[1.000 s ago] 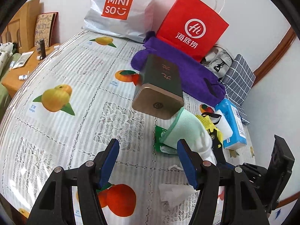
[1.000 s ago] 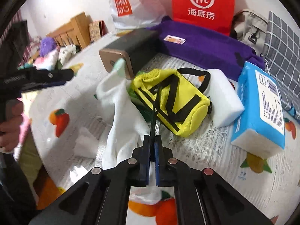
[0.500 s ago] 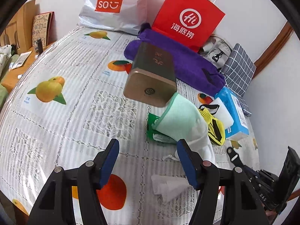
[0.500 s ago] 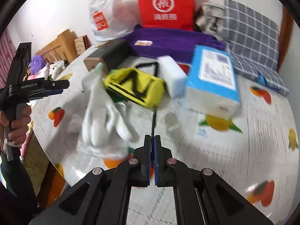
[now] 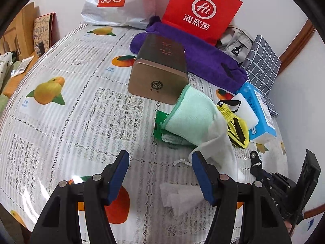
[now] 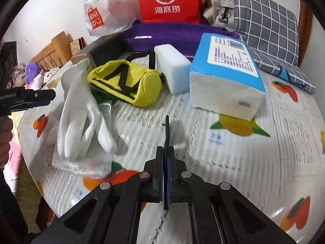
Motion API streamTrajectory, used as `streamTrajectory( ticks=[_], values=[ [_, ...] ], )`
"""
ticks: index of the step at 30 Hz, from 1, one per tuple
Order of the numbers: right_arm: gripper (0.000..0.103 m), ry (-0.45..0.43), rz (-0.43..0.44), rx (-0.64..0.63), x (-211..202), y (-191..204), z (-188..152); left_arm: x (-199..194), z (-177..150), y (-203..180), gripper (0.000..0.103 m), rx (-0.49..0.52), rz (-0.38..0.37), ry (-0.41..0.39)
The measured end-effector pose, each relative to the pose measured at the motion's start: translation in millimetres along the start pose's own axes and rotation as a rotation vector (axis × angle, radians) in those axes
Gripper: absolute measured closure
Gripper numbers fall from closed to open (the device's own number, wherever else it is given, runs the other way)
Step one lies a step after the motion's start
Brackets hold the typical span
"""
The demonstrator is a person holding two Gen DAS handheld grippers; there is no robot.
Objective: Organize soft objects
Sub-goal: 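Grasp the grey sock with mint-green toe using the left tool, then lift the grey sock with the left tool toward the purple towel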
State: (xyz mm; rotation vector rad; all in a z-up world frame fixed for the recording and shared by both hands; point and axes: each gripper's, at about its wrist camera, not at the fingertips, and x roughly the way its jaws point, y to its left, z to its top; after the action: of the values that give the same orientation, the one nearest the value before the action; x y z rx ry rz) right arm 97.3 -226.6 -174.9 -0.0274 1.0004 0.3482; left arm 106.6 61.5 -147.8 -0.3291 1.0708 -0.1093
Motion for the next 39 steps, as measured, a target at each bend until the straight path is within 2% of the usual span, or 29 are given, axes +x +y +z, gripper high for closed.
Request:
streamTrajectory(
  ticks=[10, 16, 19, 24, 28, 30, 32, 33, 35, 39],
  values=[
    [0.100, -0.028, -0.019, 0.055, -19.6, -21.3, -4.7, 0.4, 3.0, -27.4, 0.041, 0.055, -0.076, -0.007],
    [0.100, -0.020, -0.025, 0.077, -21.3, -31.7, -8.6, 18.6, 3.8, -52.1, 0.041, 0.082, -0.080, 0.019],
    [0.100, -0.009, -0.022, 0.081, -16.9, -34.6, -9.4, 27.9, 5.7, -62.8, 0.034, 0.095, -0.094, 0.015],
    [0.100, 0.005, -0.015, 0.080, -11.3, -34.0, -11.9, 49.1, 12.3, -76.2, 0.033, 0.113, -0.047, 0.026],
    [0.100, 0.004, -0.009, 0.088, -10.8, -35.6, -11.2, 56.5, 12.9, -77.9, 0.035, 0.128, -0.025, 0.003],
    [0.100, 0.003, -0.010, 0.090, -9.6, -35.7, -10.6, 56.7, 13.4, -78.1, 0.043, 0.143, -0.012, -0.004],
    [0.100, -0.001, -0.011, 0.090, -8.9, -35.3, -10.6, 55.7, 13.7, -76.7, 0.064, 0.149, 0.002, -0.007],
    [0.100, -0.004, -0.014, 0.091, -8.4, -34.9, -10.7, 54.7, 13.9, -74.2, 0.067, 0.146, 0.003, -0.007],
    [0.100, -0.014, -0.024, 0.092, -7.8, -33.4, -11.6, 52.5, 14.4, -69.5, 0.081, 0.139, -0.017, 0.000],
    [0.100, -0.038, -0.042, 0.087, -7.1, -31.5, -14.3, 44.8, 13.2, -58.3, 0.088, 0.106, -0.055, 0.002]
  ],
)
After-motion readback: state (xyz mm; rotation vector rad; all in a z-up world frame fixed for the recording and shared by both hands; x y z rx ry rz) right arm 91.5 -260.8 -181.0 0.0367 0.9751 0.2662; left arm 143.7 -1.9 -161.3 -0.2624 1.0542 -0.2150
